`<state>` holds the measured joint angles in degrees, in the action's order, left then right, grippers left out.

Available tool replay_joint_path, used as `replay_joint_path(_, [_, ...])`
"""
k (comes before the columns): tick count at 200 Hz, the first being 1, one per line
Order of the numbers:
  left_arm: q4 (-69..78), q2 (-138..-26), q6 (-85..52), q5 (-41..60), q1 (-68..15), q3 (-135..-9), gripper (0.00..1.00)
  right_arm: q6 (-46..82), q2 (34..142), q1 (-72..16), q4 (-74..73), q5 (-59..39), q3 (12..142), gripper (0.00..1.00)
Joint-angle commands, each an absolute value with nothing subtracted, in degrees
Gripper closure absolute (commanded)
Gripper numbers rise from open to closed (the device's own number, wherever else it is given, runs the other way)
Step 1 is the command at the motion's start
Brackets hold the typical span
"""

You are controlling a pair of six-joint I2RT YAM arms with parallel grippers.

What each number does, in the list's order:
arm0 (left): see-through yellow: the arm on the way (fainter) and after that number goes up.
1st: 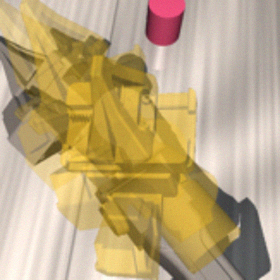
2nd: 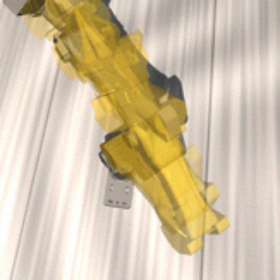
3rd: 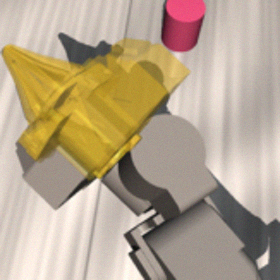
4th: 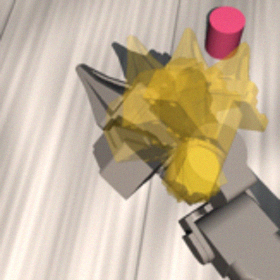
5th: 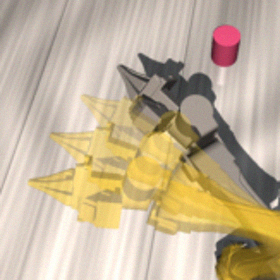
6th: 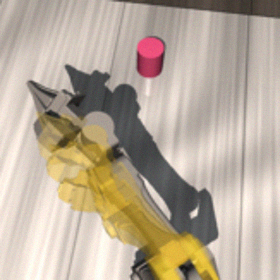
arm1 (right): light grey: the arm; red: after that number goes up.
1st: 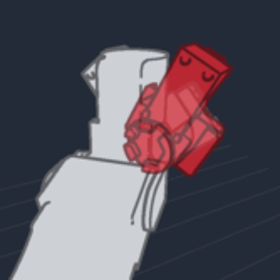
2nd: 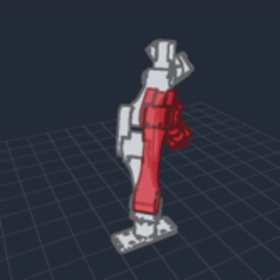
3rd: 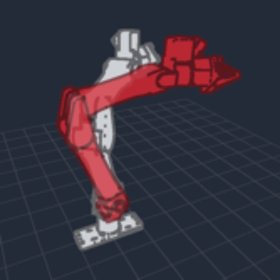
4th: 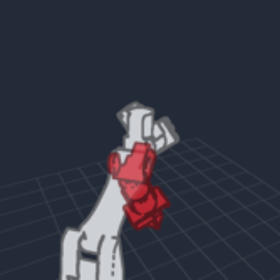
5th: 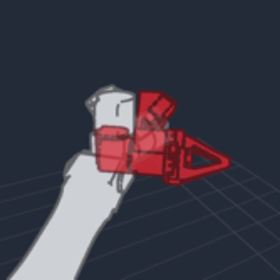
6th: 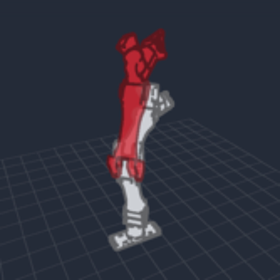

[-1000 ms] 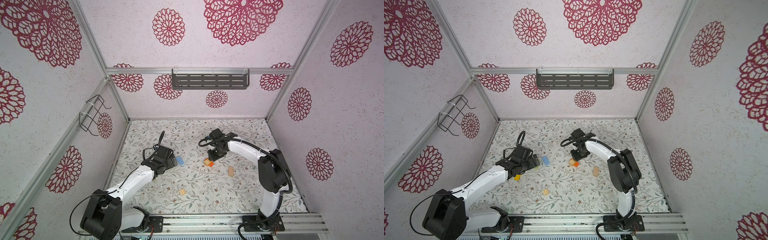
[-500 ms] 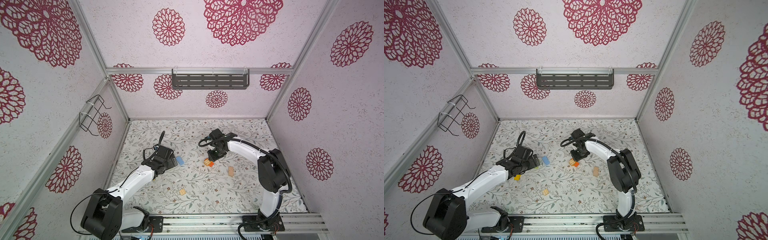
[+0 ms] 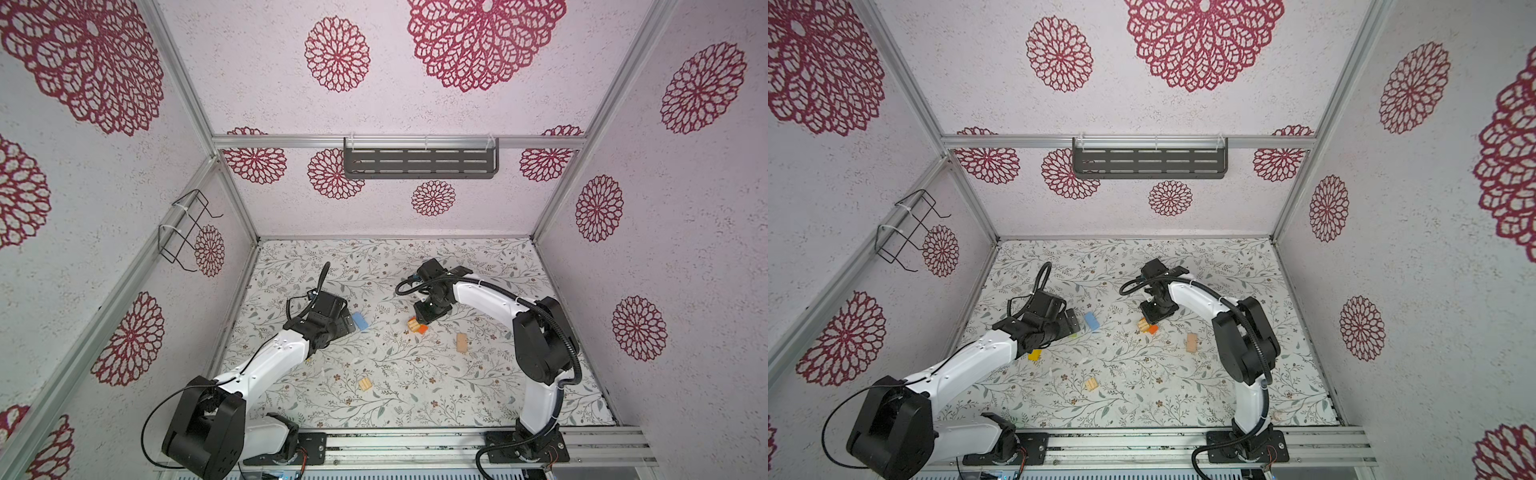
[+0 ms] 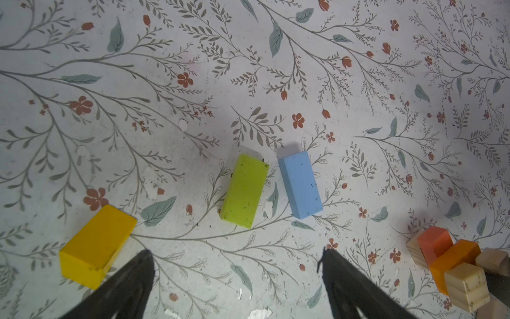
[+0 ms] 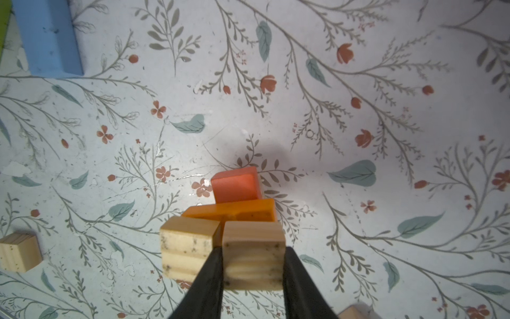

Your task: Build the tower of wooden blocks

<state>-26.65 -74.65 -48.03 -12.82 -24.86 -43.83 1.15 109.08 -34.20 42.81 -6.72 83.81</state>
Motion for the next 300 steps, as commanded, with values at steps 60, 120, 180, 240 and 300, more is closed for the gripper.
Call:
replay_joint_path(60, [-25.84,-74.81,-48.45,-13.71,-25.24,-43.68,0.03,0.59,108.59,-34.36,43.90,-5.98,85.34,0.57])
replay_joint_path(120, [-25.73,-74.79,-48.27,-13.10,-25.31,-43.85,0.03,0.85,107.76,-34.37,44.12,-5.57,85.65,0.56])
replay_joint_path(180, [-26.32,-73.92,-48.43,-13.28,-25.49,-44.30,0.03,1.05,106.04,-34.37,44.36,-4.48,86.04,0.53])
replay_joint_path(240, [-26.28,-73.06,-47.07,-12.35,-27.05,-44.99,0.04,1.82,103.83,-34.29,43.50,-3.43,85.87,0.49])
replay_joint_path(300, [-22.33,-74.69,-45.93,-8.88,-31.33,-45.51,0.65,5.97,99.36,-31.23,39.20,-4.41,83.30,0.54])
